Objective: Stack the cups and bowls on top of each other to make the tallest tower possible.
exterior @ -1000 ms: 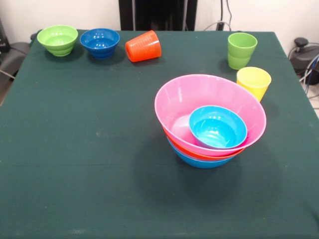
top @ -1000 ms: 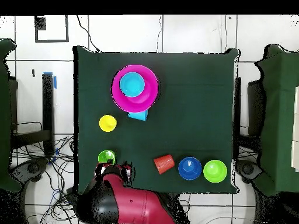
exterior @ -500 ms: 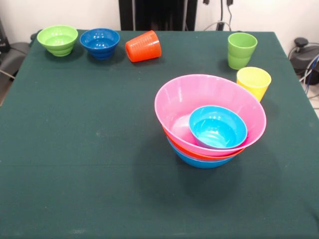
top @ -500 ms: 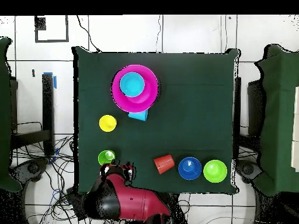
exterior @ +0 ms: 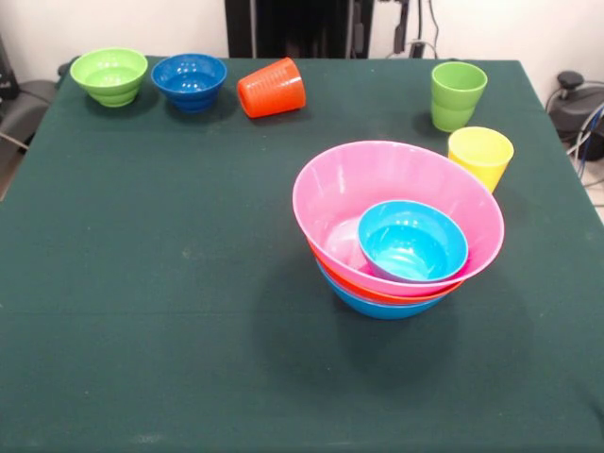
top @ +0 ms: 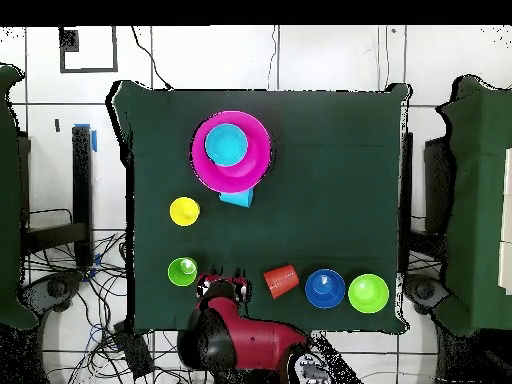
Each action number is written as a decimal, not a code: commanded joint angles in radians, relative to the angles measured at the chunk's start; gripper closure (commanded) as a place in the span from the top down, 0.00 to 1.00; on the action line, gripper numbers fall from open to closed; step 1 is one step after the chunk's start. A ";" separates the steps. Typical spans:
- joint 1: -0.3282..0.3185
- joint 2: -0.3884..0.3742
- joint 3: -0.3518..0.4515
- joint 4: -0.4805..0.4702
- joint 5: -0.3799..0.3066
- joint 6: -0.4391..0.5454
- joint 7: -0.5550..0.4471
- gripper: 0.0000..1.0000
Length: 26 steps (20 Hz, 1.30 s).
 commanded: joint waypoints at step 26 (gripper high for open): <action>0.356 -0.282 -0.259 -0.133 0.165 0.522 0.172 1.00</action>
